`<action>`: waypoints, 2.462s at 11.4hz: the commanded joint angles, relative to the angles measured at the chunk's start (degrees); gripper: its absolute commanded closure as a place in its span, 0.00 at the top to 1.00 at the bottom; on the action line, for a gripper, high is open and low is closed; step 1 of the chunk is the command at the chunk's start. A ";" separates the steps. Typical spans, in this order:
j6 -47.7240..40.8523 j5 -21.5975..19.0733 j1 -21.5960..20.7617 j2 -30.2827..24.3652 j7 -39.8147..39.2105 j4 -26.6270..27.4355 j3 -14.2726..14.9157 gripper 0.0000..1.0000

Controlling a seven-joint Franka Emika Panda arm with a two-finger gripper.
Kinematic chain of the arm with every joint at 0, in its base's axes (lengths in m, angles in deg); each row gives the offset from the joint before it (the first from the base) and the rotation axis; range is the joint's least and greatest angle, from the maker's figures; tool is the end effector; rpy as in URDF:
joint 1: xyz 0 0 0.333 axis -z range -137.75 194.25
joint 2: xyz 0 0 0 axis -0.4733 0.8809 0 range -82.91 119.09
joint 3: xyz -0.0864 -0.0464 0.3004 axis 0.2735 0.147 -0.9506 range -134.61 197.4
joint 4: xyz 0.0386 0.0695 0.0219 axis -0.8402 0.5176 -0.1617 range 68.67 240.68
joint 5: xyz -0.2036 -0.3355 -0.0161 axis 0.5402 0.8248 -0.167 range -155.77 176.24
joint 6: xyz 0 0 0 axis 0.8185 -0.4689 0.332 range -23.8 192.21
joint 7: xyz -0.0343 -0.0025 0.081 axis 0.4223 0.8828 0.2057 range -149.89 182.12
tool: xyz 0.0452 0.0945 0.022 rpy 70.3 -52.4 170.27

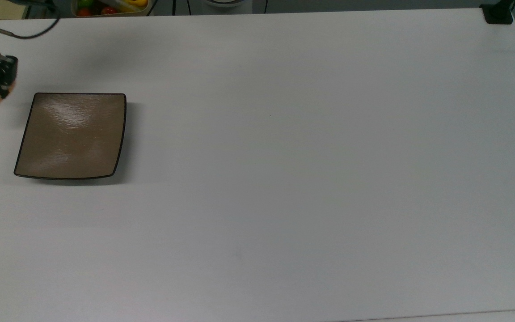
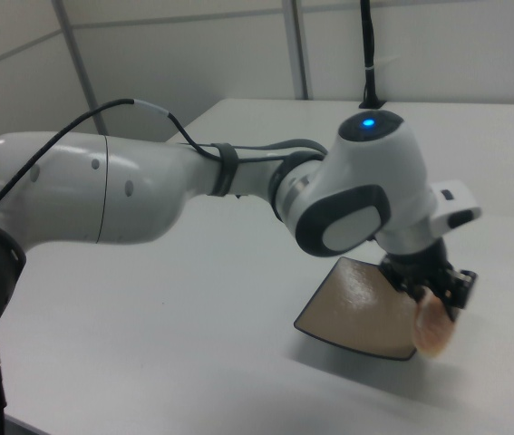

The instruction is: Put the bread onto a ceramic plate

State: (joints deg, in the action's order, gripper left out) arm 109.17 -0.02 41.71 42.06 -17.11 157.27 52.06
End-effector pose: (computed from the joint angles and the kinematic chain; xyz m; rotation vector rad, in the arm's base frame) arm 0.5959 -0.3589 0.4261 2.9604 -0.0973 0.3793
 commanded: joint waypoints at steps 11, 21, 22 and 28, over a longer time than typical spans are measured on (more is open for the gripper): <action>-1.10 1.03 -4.58 1.26 17.31 1.36 -7.13 1.00; -19.94 3.22 -4.67 -9.19 20.56 -1.18 -9.06 1.00; -25.39 4.71 -4.67 -11.03 20.65 -2.23 -10.46 1.00; -40.29 11.58 -8.08 -19.39 33.29 -2.77 -21.81 1.00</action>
State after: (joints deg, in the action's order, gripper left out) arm 71.59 10.39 36.49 25.15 11.89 153.29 31.15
